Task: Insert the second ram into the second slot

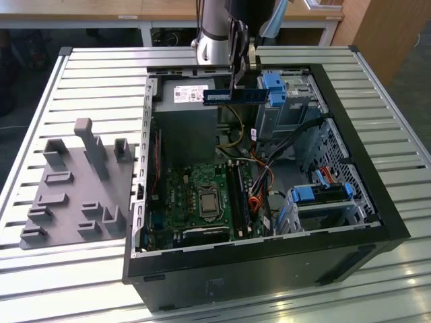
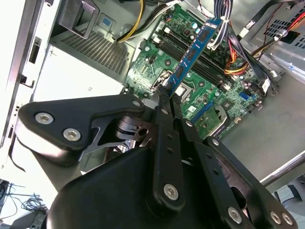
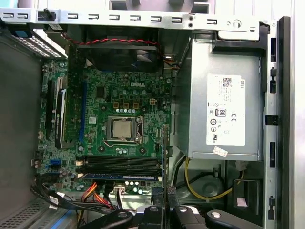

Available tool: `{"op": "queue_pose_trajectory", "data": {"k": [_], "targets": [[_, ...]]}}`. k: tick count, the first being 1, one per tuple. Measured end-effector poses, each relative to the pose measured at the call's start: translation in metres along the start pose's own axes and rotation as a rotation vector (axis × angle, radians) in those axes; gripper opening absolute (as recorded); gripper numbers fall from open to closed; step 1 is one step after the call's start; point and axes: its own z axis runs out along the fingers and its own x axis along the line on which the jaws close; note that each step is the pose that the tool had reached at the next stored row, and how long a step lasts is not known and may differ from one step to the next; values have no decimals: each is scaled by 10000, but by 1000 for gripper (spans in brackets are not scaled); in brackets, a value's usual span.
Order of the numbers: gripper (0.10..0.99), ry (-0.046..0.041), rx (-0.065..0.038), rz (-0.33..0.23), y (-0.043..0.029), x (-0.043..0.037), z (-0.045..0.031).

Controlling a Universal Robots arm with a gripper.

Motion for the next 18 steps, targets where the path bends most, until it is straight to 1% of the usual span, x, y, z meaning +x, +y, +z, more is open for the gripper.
{"op": "queue_pose_trajectory", "data": {"k": [9, 18], "targets": [[141, 0, 9, 0, 2, 47, 1], [141, -1, 10, 1, 2, 66, 2]]}}
